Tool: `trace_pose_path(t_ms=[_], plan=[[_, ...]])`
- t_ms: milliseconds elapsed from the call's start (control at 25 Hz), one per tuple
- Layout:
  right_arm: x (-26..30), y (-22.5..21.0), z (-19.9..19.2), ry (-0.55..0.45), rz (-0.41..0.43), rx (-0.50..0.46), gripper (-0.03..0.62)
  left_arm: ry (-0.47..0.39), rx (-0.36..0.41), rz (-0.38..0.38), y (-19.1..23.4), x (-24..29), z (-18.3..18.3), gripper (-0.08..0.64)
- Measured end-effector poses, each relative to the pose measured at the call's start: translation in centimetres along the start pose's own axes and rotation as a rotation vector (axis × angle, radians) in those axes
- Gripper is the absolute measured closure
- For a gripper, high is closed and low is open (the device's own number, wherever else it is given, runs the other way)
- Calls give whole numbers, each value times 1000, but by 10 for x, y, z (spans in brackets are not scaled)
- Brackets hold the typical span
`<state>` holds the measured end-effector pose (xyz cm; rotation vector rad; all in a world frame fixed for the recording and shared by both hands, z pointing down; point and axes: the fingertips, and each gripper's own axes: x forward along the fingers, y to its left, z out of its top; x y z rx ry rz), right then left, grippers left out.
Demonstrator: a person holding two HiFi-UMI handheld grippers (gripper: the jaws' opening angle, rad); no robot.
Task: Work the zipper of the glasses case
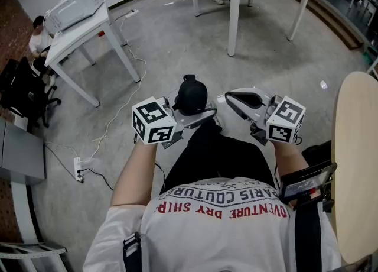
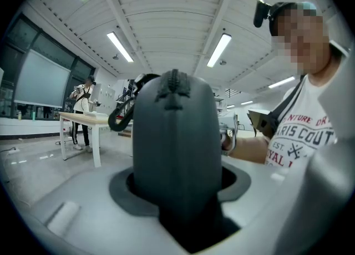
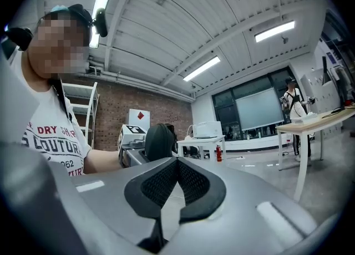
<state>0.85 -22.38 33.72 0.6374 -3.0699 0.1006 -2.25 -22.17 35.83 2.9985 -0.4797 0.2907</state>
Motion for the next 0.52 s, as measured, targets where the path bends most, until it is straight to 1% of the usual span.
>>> trace_pose_path(t_ms=[520], plan=[[-2, 1, 1, 2, 12, 8, 592, -12, -3, -6, -2, 0, 3, 314]])
